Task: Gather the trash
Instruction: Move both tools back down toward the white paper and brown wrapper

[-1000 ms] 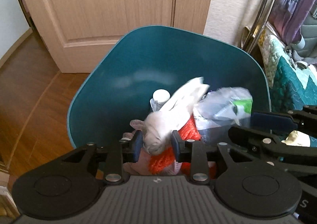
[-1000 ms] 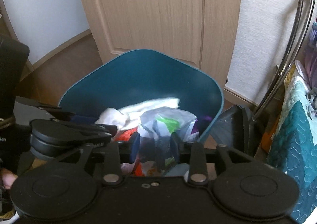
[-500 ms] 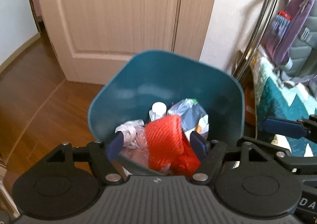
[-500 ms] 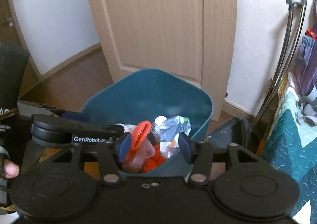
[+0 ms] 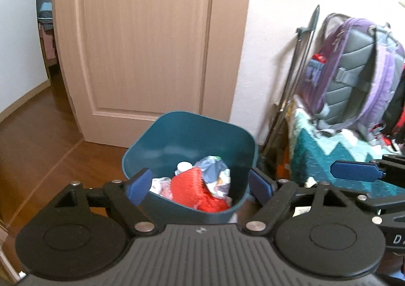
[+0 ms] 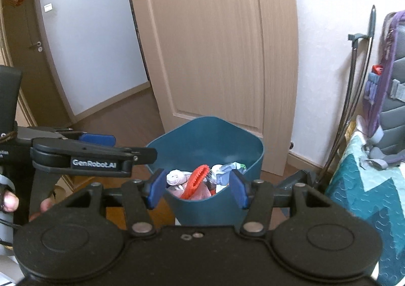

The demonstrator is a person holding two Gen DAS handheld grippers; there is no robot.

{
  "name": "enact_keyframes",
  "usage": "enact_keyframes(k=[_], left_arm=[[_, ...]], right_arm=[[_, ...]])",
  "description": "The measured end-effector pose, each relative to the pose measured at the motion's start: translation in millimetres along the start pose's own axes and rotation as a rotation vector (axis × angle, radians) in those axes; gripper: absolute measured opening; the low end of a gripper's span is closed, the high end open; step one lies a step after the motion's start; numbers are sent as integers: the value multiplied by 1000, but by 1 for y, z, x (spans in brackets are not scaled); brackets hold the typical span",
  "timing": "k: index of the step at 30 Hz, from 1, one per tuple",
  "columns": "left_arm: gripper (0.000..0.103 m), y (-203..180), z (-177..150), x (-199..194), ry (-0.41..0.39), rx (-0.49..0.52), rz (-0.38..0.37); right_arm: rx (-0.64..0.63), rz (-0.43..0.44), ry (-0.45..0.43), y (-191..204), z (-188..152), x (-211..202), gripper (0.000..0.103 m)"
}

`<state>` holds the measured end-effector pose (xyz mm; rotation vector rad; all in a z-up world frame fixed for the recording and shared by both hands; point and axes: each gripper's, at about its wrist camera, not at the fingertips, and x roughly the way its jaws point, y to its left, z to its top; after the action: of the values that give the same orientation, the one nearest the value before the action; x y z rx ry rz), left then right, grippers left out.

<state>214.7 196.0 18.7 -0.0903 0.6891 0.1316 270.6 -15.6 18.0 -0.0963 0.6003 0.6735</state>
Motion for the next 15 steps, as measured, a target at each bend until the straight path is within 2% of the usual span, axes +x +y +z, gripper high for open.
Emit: enact_keyframes(k=[3,9,15], left_arm=[[85,-8,-6,-14,-11,-5,-15],[101,-30,-23,-40,-32,8,-54],[102,-55,-44,-52,-44,41,-113]], right_arm=[[5,1,-18,-2,-6,-17,55],[-10,20,-41,-2,-21,-44,55],[-40,23,-72,-3,-43,-69,55]])
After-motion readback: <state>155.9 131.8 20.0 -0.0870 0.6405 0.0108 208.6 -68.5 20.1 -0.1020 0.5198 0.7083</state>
